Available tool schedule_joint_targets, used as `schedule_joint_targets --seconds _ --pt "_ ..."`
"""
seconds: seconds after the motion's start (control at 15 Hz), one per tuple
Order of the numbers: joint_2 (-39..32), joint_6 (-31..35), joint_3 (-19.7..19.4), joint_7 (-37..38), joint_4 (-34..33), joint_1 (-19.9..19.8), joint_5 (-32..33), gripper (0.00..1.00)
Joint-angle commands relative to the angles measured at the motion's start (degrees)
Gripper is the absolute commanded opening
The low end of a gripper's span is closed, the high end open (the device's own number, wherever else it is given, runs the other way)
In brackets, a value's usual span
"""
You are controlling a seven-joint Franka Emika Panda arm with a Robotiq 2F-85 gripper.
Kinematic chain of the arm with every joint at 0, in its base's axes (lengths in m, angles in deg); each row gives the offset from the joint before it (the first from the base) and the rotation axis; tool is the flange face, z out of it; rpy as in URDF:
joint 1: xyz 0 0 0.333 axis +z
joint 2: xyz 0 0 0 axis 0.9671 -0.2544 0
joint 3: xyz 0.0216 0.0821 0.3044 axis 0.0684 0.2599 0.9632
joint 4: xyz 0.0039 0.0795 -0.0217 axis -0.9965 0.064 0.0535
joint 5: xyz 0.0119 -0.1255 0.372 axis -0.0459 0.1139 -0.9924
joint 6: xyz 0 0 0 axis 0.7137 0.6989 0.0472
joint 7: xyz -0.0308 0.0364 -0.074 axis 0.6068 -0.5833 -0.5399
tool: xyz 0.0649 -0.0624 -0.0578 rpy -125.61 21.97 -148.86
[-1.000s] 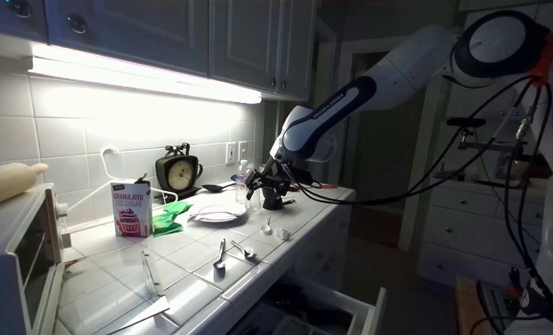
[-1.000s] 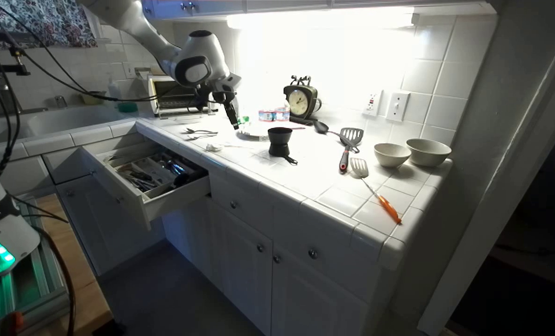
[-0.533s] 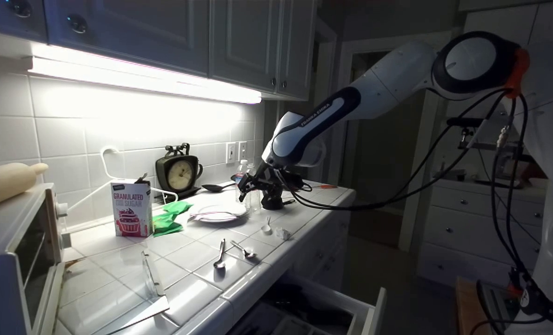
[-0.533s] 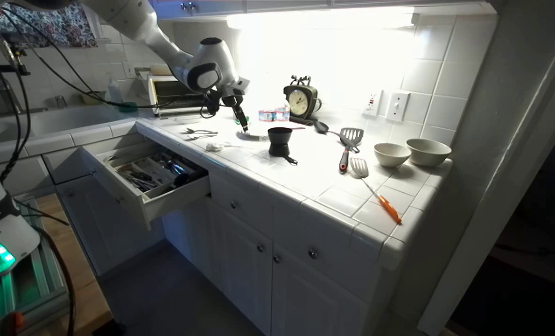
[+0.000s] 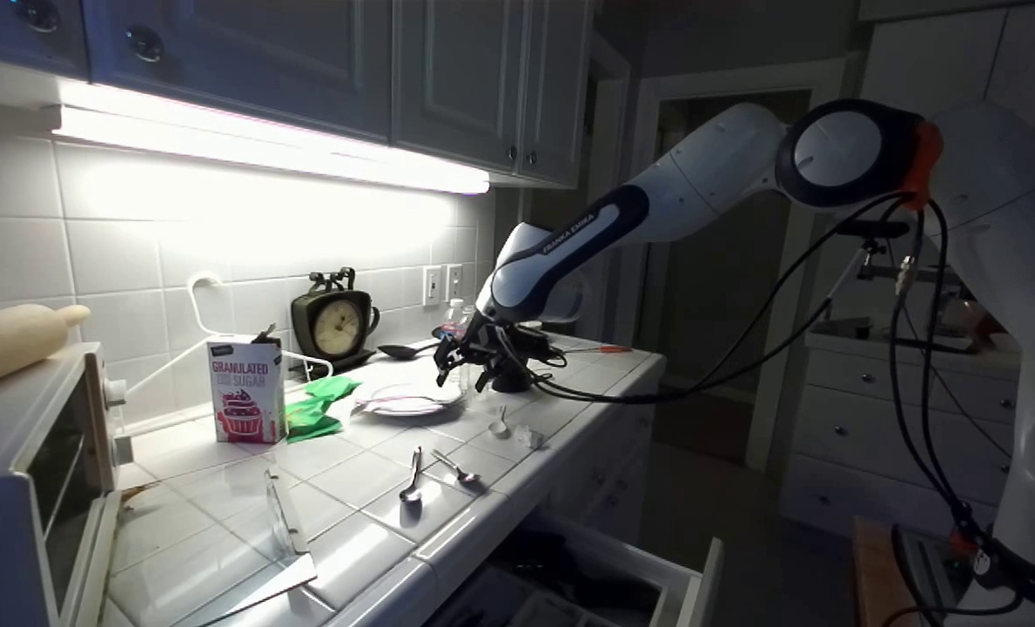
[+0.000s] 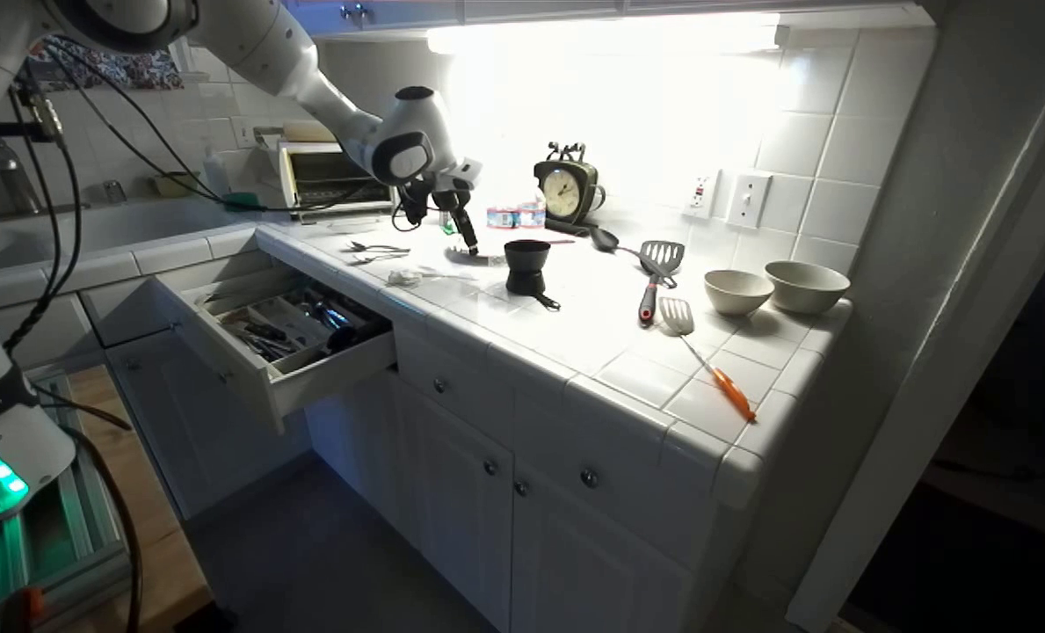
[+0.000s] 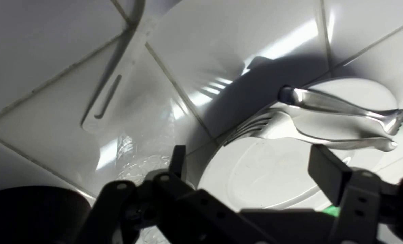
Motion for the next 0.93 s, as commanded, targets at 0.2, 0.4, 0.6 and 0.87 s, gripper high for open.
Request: schedule_joint_targets --seconds 0.2,0.4,0.6,0.87 --pt "-3.5 -2.7 -0.9 2.2 -6.0 1.8 -0.5 0.40" --pt "-3.7 -3.4 -1.3 2.9 -6.5 2.4 -0.2 0.69" --pt "-3.8 -3.7 -2.0 3.7 -6.7 3.0 0.2 0.74" --pt "-3.3 -3.3 -4.7 5.8 -6.2 4.7 1.3 0.99"
